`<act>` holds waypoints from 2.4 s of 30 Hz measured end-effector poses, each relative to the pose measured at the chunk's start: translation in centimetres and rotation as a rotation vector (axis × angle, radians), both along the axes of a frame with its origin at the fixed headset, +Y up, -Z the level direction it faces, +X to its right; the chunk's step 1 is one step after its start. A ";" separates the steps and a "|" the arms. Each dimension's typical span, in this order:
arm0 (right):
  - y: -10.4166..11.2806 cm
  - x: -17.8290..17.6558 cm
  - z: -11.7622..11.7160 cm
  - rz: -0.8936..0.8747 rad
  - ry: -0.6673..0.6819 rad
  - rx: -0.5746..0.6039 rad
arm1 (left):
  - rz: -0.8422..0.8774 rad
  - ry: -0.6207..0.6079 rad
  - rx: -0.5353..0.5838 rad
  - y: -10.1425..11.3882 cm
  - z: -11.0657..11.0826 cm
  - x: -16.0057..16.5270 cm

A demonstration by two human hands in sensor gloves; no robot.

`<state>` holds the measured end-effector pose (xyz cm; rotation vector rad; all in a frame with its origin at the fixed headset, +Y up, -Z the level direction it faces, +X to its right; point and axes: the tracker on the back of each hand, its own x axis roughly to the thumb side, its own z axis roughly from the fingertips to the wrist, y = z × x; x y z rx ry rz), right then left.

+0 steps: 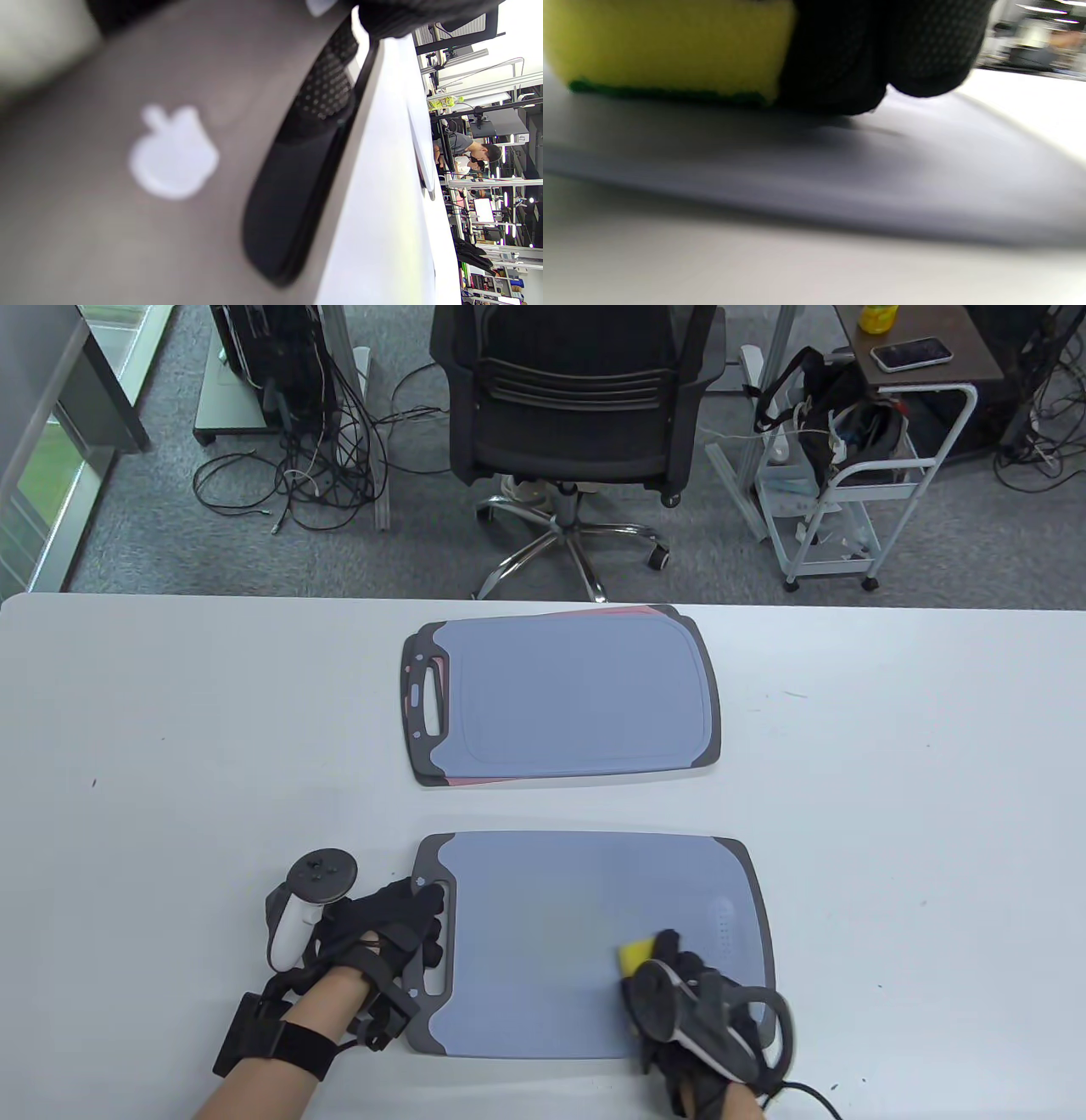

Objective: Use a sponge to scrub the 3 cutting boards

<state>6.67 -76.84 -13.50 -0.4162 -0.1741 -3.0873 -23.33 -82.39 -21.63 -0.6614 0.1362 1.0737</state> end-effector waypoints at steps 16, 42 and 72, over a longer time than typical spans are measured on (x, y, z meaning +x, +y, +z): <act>-0.8 11.4 0.7 0.023 -0.373 -0.041 | -0.002 -0.004 0.001 0.0 -0.1 0.0; -0.5 6.5 0.8 0.069 -0.162 0.000 | 0.005 -0.005 -0.001 0.0 0.0 0.0; -1.0 11.3 2.2 0.042 -0.375 -0.026 | -0.004 -0.001 0.006 -0.1 0.1 0.0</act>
